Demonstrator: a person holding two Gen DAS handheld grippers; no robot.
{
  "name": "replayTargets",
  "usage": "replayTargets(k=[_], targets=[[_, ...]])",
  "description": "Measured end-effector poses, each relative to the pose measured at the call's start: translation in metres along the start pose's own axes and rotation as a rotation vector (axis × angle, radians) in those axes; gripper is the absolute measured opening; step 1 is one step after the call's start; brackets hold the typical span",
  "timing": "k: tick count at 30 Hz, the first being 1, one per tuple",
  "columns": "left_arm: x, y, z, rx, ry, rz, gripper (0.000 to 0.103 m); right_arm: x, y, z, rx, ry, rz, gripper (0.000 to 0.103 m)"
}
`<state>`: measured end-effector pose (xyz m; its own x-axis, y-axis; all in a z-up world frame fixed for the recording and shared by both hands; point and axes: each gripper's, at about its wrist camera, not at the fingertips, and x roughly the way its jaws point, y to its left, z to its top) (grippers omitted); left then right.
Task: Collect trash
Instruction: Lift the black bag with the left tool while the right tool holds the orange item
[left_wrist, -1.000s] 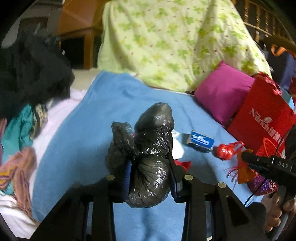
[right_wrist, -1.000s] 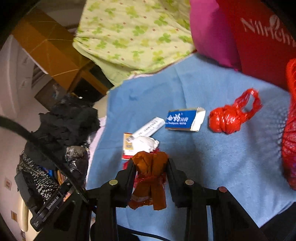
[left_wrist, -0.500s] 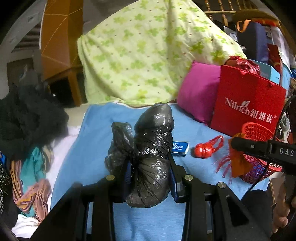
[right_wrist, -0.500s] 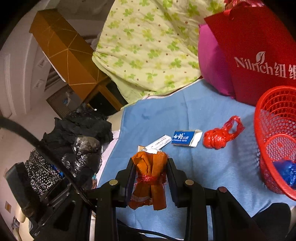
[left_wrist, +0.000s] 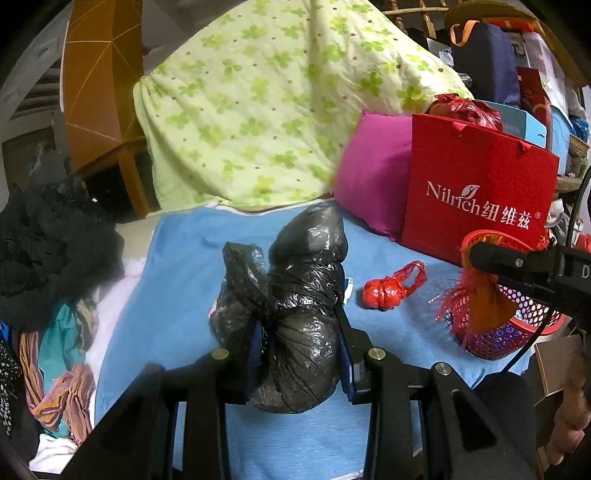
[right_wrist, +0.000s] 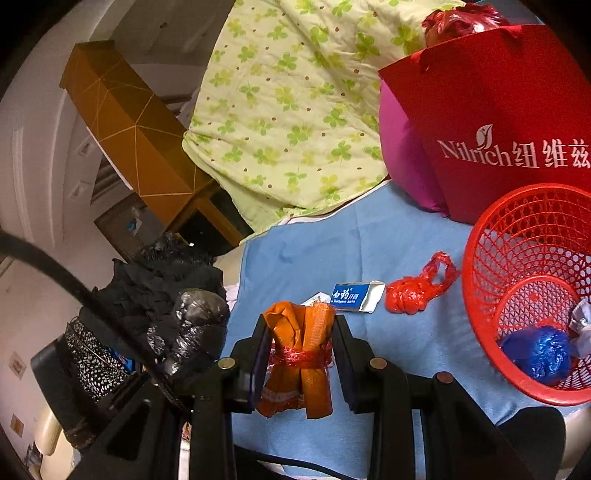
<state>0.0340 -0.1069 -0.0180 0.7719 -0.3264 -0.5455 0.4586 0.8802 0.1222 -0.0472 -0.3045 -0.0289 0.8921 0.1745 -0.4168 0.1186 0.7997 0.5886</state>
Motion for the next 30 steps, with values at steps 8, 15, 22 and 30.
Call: replayTargets(k=[8,15,22,30], targets=[[0.002,-0.010,0.001,0.015,0.009,-0.006,0.037,-0.015,-0.006,0.005,0.010,-0.034,-0.002,0.035],[0.005,-0.020,0.004,0.030,0.018,-0.017,0.037,-0.027,-0.008,0.007,0.005,-0.060,-0.009,0.035],[0.006,-0.030,0.005,0.050,0.022,-0.026,0.037,-0.036,-0.017,0.008,0.018,-0.076,-0.014,0.035],[0.008,-0.044,0.006,0.068,0.032,-0.043,0.037,-0.048,-0.028,0.010,0.034,-0.100,-0.025,0.035]])
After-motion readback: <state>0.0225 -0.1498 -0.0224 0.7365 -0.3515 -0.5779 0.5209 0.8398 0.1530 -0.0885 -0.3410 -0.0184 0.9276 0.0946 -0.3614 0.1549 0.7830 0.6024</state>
